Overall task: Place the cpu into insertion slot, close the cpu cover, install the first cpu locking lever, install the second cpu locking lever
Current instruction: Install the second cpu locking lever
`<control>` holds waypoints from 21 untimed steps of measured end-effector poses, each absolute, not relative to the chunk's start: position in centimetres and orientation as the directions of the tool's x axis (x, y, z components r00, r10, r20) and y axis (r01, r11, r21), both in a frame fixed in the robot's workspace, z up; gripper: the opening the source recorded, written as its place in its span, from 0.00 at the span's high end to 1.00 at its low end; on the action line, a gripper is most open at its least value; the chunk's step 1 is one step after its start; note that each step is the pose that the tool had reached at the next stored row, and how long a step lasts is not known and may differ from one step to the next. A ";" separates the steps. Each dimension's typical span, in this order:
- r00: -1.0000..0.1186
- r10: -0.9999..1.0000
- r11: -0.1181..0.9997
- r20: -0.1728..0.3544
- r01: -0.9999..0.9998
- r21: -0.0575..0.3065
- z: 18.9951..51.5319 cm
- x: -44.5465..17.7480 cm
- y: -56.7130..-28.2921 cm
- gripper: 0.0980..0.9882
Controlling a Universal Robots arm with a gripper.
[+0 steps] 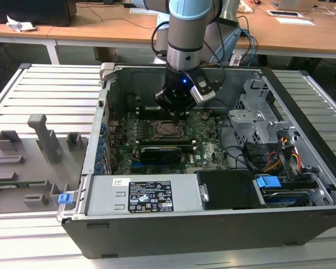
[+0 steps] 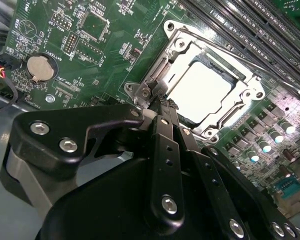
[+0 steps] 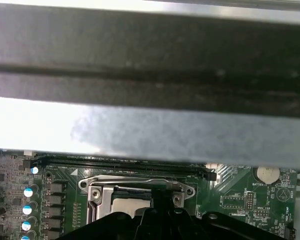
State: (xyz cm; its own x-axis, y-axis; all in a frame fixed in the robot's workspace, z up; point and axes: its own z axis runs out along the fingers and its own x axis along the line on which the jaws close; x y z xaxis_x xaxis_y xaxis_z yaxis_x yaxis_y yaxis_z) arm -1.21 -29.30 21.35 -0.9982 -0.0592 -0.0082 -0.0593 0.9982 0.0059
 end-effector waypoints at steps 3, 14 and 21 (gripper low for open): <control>-0.998 -0.059 0.998 -0.008 -0.059 0.006 21.4 -1.2 -29.4 0.99; -0.998 -0.059 0.998 -0.008 -0.059 0.006 21.4 -1.2 -29.8 0.99; -0.998 -0.059 0.998 -0.008 -0.059 0.006 21.4 -1.2 -30.5 0.99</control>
State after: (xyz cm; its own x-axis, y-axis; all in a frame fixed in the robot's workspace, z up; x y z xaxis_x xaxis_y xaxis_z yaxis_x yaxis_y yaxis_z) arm -1.21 -30.46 21.44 -0.9982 -0.0591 -0.0081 -0.0591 0.9982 0.0058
